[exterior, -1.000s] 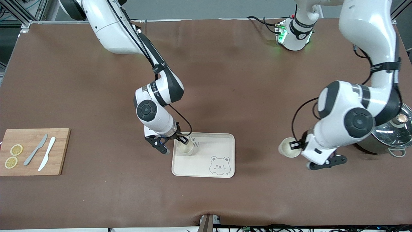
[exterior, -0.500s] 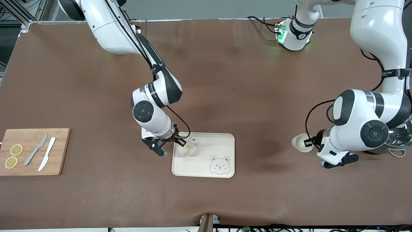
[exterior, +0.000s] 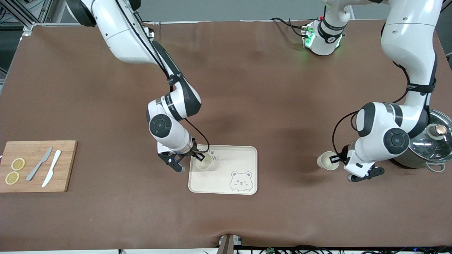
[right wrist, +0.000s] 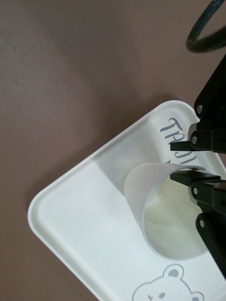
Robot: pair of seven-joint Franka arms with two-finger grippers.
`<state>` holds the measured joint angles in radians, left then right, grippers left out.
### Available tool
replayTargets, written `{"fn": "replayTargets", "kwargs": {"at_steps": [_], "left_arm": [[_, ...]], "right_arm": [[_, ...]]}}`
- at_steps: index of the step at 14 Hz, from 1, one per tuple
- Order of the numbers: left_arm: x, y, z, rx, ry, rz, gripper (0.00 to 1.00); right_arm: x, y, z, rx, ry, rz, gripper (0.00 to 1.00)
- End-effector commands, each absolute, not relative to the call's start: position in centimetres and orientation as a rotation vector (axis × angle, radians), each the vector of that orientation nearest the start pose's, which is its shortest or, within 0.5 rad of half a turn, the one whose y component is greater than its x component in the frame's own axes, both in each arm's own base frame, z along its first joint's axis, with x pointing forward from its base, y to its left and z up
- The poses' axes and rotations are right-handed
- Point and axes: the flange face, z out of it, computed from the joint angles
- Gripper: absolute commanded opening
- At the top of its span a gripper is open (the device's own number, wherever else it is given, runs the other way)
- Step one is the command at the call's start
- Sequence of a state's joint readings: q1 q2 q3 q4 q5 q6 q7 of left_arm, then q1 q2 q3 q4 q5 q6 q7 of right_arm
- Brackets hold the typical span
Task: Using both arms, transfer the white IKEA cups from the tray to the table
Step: 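Grasp the white cup with the right gripper while the left gripper lifts its cup, then carry the cups off the tray with both grippers, apart from each other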
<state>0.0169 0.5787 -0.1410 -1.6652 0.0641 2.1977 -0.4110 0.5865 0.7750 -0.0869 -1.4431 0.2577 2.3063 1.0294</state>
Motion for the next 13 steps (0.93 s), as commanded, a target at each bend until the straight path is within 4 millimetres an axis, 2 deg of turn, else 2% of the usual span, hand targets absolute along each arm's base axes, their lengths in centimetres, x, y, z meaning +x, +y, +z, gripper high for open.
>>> {"fn": "replayTargets", "kwargs": {"at_steps": [1,2,3,5,6,7,8,12,13], "left_arm": [[66.4,-6.5,27.7,-3.128,-0.411,0.031,0.0],[66.4,-6.3,27.3,-3.127,-0.416,0.038,0.0],[66.4,-6.0,27.2,-3.127,-0.423,0.04,0.08],[66.3,-6.1,27.4,-3.127,-0.425,0.041,0.27],[66.1,-6.1,27.3,-3.126,-0.424,0.045,0.44],[66.1,-6.0,27.5,-3.126,-0.424,0.041,0.71],[66.2,-5.8,28.2,-3.125,-0.428,0.033,1.0],[65.6,-5.6,33.8,-3.112,-0.424,-0.003,1.0],[65.4,-5.5,35.1,-3.105,-0.418,-0.003,1.0]], "right_arm": [[64.1,37.4,24.3,-2.804,0.966,0.045,0.0],[64.4,36.9,24.8,-2.81,0.963,0.043,0.0],[64.6,36.5,25.7,-2.828,0.962,0.071,0.0],[65.2,36.2,29.0,-2.868,0.961,0.171,0.0],[65.2,35.4,29.6,-2.893,0.964,0.224,0.0],[65.6,34.0,31.5,-2.909,0.909,0.218,0.0],[65.4,31.6,32.8,-2.936,0.835,0.254,0.0],[63.6,24.2,33.7,-2.995,0.675,0.302,0.0],[62.8,23.4,33.7,-3.01,0.606,0.293,0.0]]}}
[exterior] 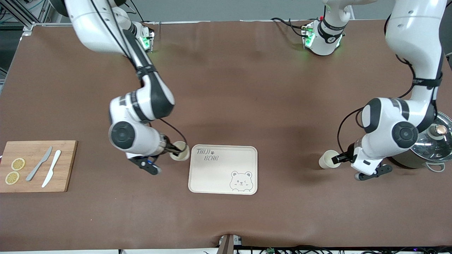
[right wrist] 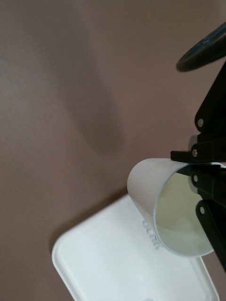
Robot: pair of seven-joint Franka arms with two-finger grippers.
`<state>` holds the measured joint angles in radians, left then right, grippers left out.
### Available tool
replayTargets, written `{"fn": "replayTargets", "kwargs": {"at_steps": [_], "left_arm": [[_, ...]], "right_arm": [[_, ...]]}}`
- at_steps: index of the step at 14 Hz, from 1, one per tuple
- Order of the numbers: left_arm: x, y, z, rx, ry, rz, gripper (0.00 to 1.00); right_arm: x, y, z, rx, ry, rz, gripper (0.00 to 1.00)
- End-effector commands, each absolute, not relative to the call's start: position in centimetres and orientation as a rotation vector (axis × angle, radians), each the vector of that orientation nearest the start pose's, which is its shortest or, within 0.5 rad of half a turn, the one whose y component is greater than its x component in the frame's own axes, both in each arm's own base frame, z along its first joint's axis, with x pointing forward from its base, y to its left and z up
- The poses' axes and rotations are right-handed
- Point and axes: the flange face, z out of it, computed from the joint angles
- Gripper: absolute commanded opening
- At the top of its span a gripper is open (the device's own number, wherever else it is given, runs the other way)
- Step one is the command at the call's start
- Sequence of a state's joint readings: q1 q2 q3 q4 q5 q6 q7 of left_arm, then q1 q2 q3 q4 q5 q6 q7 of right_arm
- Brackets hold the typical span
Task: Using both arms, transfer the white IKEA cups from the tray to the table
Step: 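Carry the cups off the tray with both grippers, apart from each other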
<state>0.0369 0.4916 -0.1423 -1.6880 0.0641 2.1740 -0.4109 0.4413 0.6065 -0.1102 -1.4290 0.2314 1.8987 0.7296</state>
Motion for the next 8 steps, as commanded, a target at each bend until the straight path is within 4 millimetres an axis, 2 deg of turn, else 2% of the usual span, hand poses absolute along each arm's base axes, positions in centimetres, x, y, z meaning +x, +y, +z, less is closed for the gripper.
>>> {"fn": "replayTargets", "kwargs": {"at_steps": [1,3,5,8], "left_arm": [[65.1,-5.5,36.2,-3.097,-0.413,-0.004,1.0],[64.7,-5.3,38.5,-3.093,-0.397,-0.027,1.0],[64.2,-5.1,41.0,-3.087,-0.397,-0.052,1.0],[63.2,-5.1,43.3,-3.073,-0.399,-0.022,1.0]], "right_arm": [[62.0,22.3,33.5,-3.025,0.555,0.287,0.0],[61.1,17.3,32.8,-3.062,0.441,0.268,0.0],[59.7,14.1,31.6,-3.111,0.326,0.271,0.0],[58.0,7.1,29.5,-3.154,0.18,0.251,0.0]]}}
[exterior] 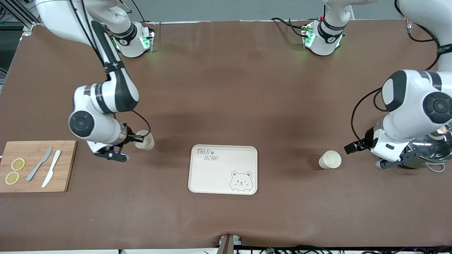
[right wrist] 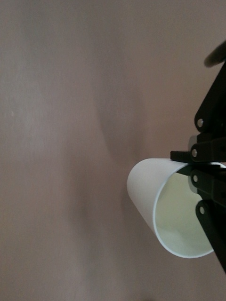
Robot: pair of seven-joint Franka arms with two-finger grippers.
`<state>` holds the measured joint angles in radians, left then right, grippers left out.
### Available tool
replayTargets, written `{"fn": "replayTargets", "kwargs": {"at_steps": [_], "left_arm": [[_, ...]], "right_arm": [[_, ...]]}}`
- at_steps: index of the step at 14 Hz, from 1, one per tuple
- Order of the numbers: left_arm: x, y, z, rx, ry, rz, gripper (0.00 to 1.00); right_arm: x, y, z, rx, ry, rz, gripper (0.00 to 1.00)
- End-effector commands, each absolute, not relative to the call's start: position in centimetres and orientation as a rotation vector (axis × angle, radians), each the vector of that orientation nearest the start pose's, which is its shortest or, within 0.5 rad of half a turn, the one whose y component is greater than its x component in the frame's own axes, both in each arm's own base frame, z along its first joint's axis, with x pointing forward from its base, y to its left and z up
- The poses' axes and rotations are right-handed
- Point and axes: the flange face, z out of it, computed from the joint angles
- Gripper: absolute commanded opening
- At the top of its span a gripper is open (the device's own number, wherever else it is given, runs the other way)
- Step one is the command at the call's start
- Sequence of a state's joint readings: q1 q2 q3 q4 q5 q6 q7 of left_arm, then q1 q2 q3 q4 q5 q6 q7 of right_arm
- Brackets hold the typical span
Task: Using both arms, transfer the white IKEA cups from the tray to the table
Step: 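Carry the cups off the tray with both grippers, apart from each other, then set the cups on the table and open both grippers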
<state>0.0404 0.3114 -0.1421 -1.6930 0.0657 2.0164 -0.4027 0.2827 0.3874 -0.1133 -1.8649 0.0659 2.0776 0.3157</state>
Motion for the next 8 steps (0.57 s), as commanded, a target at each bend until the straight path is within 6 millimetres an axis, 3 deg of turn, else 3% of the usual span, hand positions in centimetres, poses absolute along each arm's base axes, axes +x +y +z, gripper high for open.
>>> {"fn": "replayTargets", "kwargs": {"at_steps": [1,5,8], "left_arm": [[62.9,-5.1,44.1,-3.071,-0.398,-0.023,1.0],[62.3,-5.1,46.4,-3.078,-0.329,-0.064,1.0],[61.8,-3.3,48.5,-3.072,-0.273,-0.074,1.0]], "right_arm": [[57.6,4.1,28.8,-3.146,0.144,0.241,0.0],[56.3,-2.3,27.0,-3.126,0.001,0.264,0.0],[55.0,-5.9,25.1,-3.122,-0.057,0.22,0.0]]}}
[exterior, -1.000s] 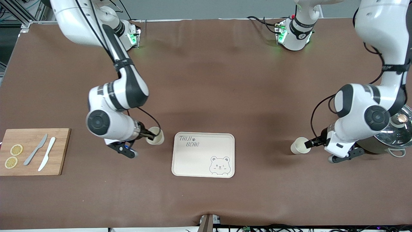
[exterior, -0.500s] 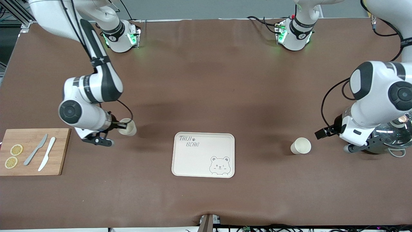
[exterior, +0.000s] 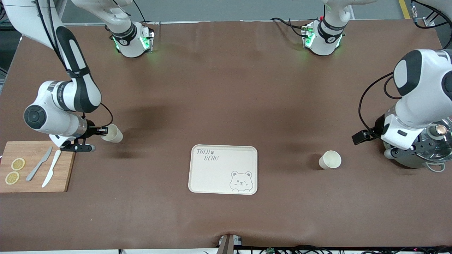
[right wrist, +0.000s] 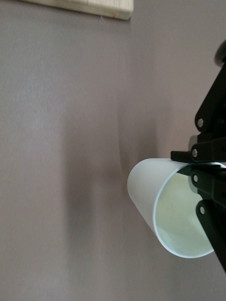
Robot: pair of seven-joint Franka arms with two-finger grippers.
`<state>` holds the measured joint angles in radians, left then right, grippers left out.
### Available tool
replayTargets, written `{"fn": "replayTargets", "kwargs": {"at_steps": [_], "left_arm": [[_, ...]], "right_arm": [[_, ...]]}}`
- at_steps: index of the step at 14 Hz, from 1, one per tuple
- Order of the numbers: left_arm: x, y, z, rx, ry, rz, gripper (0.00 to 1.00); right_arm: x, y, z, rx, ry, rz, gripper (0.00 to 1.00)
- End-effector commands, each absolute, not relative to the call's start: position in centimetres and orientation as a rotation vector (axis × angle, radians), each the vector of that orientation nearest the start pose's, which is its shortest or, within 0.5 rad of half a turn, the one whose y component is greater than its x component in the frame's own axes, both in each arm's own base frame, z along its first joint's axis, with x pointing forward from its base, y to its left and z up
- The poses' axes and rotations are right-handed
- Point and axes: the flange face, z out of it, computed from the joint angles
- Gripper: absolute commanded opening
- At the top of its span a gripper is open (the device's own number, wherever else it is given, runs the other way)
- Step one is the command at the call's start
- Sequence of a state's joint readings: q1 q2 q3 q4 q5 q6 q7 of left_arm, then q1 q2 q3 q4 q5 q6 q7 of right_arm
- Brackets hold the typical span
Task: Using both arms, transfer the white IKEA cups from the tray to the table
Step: 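Set the cups on the table and open both grippers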
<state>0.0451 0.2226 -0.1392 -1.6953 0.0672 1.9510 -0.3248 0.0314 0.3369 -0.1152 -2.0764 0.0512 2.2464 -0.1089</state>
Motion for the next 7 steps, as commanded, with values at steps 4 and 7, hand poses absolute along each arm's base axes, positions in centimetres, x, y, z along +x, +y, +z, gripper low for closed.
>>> {"fn": "replayTargets", "kwargs": {"at_steps": [4,7], "left_arm": [[60.6,-1.8,51.1,-3.067,-0.191,-0.058,1.0],[59.4,-1.6,52.7,-3.059,-0.193,-0.037,1.0]], "right_arm": [[53.2,-8.8,23.2,-3.117,-0.098,0.2,0.0],[53.0,-10.0,23.1,-3.112,-0.11,0.204,0.0]]}}
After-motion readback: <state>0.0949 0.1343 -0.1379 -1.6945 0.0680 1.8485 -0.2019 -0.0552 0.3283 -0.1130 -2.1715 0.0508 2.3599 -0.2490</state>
